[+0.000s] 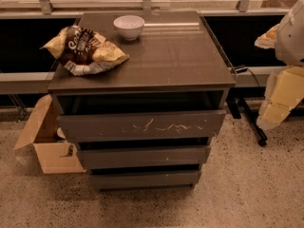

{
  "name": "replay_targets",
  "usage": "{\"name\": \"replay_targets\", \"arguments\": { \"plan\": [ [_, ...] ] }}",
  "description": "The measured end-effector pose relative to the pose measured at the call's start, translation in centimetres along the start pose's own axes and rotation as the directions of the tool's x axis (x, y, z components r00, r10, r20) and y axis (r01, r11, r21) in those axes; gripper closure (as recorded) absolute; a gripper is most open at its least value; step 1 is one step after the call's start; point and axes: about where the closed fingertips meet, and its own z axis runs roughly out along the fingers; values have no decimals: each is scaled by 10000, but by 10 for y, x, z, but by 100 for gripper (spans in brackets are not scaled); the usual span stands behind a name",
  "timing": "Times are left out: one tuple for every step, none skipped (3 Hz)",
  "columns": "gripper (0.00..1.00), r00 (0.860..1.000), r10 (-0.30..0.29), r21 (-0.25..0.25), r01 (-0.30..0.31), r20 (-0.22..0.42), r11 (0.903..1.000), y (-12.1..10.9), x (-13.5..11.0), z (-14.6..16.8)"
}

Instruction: Open top drawer

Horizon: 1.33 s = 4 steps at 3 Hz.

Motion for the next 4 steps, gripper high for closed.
{"name": "replay_targets", "arguments": {
  "plan": [
    [0,10000,0,0,0,0,10000,0,0,0],
    [0,9995,-271,-95,272,157,9996,6,-1,23],
    [0,9954,-717,-458,747,631,9962,19,-4,63],
    [0,9806,-1285,-1030,1445,1481,9841,38,-13,112]
  ]
}}
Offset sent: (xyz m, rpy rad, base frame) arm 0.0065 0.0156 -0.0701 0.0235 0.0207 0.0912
